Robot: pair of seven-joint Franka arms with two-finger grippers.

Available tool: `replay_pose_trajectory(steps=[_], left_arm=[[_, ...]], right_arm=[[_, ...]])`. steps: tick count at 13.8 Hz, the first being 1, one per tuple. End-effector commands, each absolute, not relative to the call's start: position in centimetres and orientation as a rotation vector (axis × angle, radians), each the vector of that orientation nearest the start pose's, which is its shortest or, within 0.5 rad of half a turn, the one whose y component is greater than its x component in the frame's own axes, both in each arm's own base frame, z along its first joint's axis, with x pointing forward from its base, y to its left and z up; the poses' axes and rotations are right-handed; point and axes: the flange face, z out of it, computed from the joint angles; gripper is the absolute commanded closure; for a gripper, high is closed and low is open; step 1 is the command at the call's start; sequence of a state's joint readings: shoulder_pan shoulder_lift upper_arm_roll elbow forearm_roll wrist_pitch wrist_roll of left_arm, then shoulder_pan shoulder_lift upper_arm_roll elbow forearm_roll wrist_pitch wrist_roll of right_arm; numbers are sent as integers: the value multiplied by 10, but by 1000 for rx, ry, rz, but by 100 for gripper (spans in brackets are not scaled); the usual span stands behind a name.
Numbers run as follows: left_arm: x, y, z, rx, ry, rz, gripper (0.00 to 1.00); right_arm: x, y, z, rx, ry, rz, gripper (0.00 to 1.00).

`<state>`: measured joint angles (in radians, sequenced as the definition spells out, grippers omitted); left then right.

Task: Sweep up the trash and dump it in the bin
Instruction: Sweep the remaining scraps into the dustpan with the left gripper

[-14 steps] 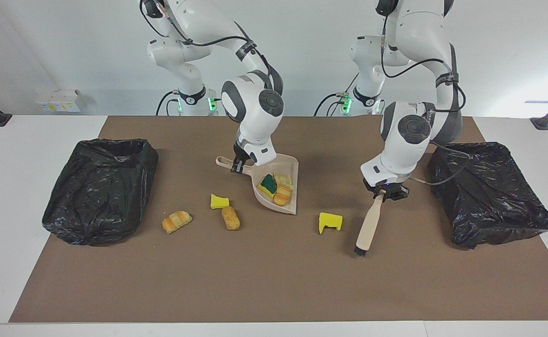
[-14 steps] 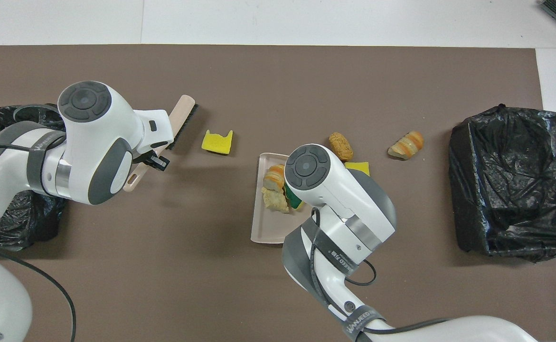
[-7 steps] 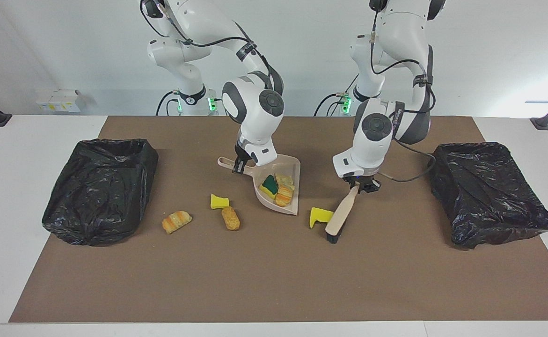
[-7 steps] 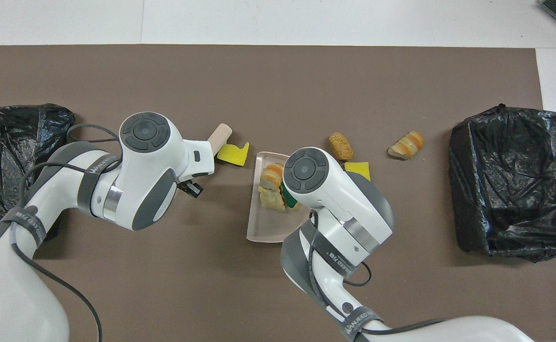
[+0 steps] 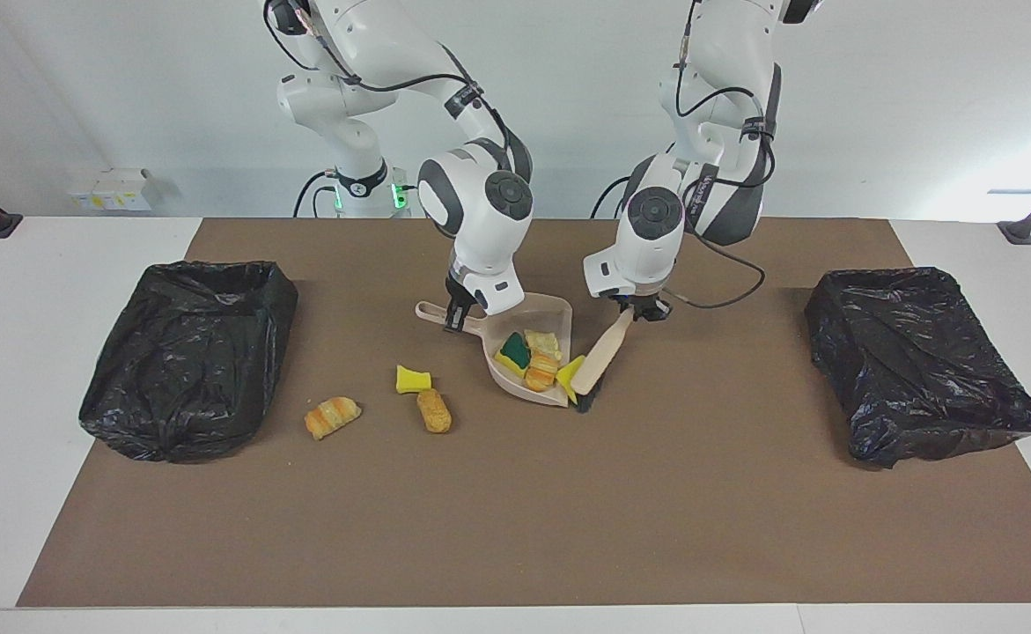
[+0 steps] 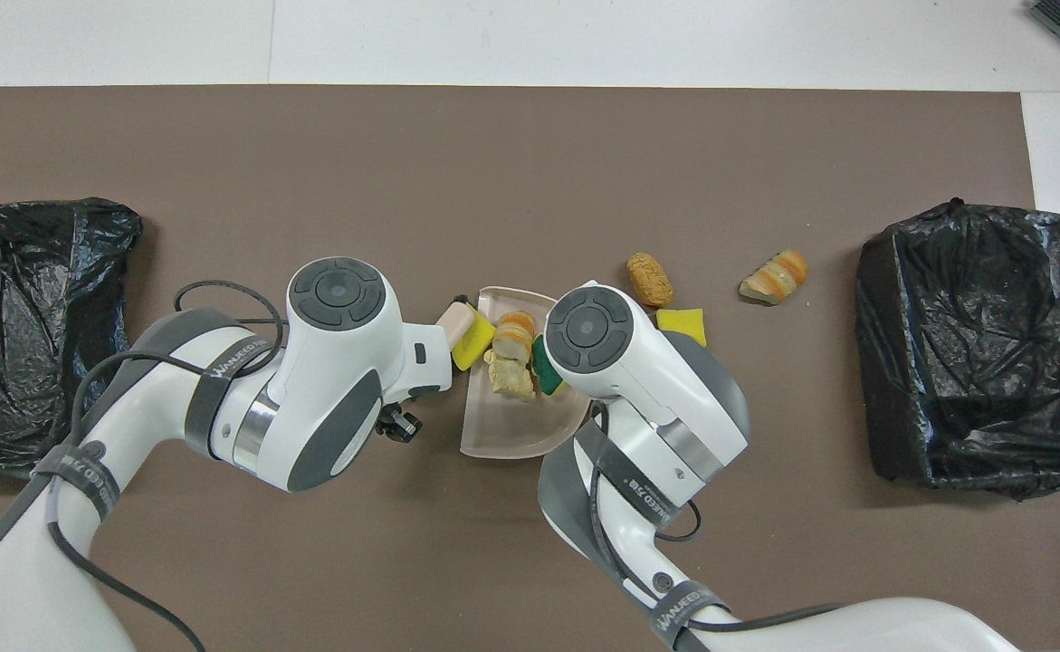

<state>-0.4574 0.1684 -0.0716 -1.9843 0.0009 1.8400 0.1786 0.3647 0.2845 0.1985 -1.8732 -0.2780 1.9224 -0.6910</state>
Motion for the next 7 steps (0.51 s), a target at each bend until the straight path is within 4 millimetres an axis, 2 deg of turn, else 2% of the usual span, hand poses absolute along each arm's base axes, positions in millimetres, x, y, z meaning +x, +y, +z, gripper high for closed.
replay_pose_trajectory(steps=[1, 3, 5, 7], left_arm=[[446, -280, 375, -2899, 1031, 586, 100], [438, -294, 378, -2928, 1012, 583, 100], [438, -302, 380, -3020, 917, 559, 100], [427, -317, 378, -3010, 939, 545, 100]], right_arm=[[519, 301, 344, -2554, -2054, 311, 100], [519, 300, 344, -2550, -2057, 311, 100], [520, 300, 344, -2544, -2057, 312, 100], [522, 295, 343, -2519, -2078, 318, 100]])
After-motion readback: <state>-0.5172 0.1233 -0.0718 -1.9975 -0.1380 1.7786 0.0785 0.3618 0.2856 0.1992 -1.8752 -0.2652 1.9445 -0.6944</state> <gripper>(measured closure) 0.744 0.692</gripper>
